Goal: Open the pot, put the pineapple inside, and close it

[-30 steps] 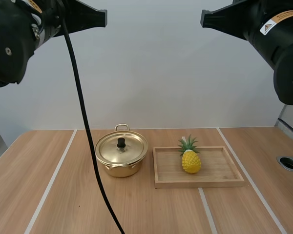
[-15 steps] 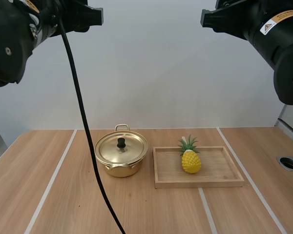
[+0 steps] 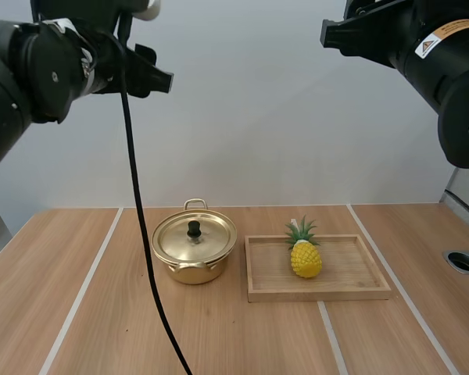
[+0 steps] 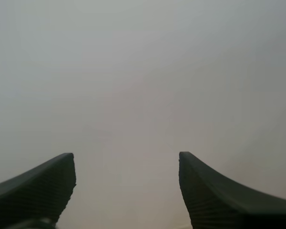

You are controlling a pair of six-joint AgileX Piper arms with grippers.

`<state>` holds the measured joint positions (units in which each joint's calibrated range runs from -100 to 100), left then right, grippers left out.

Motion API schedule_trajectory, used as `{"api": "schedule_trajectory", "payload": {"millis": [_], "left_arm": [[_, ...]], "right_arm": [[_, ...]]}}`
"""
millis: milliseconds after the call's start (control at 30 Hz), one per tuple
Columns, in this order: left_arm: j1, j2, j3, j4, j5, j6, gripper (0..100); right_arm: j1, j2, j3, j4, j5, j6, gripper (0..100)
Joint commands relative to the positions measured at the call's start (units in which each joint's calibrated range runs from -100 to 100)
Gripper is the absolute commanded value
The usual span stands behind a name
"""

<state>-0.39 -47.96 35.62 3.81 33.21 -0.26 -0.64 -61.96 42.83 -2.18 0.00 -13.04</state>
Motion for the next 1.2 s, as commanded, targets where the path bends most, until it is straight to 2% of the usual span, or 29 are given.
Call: {"api": "schedule_trajectory", "payload": {"millis": [0,133,200,333,500,667,833,967,1167], "left_arm": [[-0.09,3.1,-0.3,-4.8,5.0,7.0,100],[-0.1,8.3,-0.3,-14.3,16.6,22.7,100],[-0.1,11.0,-0.3,-17.4,22.7,27.7,100],[-0.1,16.2,-0.3,-23.1,32.5,33.8,100],[-0.1,20.7,-0.3,-23.4,38.9,36.5,100],[-0.1,23.1,-0.3,-23.4,40.3,37.9,100],[-2.23,24.6,-0.3,-21.4,42.6,38.4,100],[-3.54,24.6,-0.3,-19.6,41.8,38.4,100],[-3.54,25.3,-0.3,-18.0,41.4,39.5,100]], "right_arm": [[-0.2,-0.4,-0.5,0.2,-0.5,0.0,100],[-0.2,-0.4,-0.5,0.2,-0.5,0.0,100],[-0.2,-0.4,-0.5,0.2,-0.5,0.0,100],[-0.2,-0.4,-0.5,0.2,-0.5,0.0,100],[-0.2,-0.4,-0.5,-0.4,4.3,0.0,100],[-0.2,0.5,-0.5,-0.4,16.1,0.0,100],[-0.2,0.6,-0.5,-0.4,36.0,-0.7,100],[-0.2,0.6,-0.5,-0.1,55.1,-4.3,100],[-0.2,0.6,-0.5,3.3,76.6,-10.7,100]]}}
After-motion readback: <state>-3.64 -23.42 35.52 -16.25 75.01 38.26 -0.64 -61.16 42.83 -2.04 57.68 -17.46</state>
